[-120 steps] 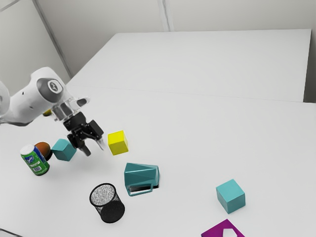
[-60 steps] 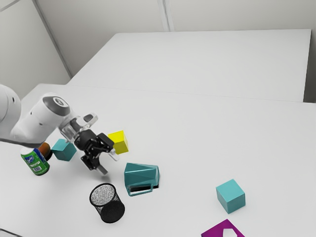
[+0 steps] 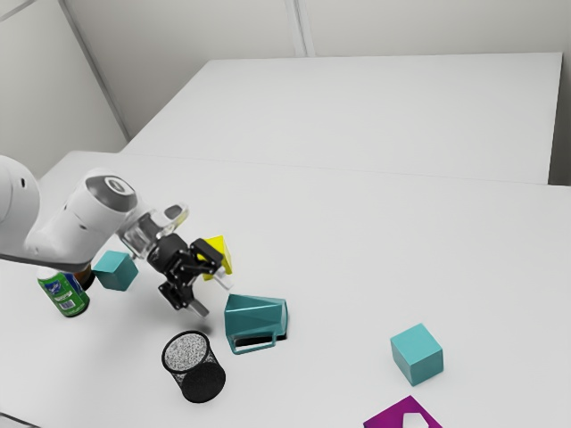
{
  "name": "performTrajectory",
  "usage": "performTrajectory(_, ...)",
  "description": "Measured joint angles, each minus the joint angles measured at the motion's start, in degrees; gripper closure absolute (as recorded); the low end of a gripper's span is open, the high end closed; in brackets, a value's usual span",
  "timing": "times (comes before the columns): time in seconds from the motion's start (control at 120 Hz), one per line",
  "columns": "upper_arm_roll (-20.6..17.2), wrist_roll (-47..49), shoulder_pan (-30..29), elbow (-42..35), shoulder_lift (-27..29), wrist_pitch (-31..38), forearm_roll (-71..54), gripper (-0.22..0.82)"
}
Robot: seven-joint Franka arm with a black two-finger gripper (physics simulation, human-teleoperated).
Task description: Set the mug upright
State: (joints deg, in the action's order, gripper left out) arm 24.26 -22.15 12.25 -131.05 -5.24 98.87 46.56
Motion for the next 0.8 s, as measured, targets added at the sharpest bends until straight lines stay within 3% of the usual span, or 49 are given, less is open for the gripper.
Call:
performTrajectory(0.283,0.00,1.69,4.09,0.11,-0.26,4.17,0.53,0.00)
performTrajectory(0.5,0.00,1.88,4.04,0.02,-0.86,4.51,2.24,0.02)
performTrajectory(0.617,0.00,1.64,4.11,0.07,-2.71,3.83,3.93,0.09)
performTrajectory(0.8,0.00,1.29,4.33,0.28,-3.21,3.32,5.11,0.31)
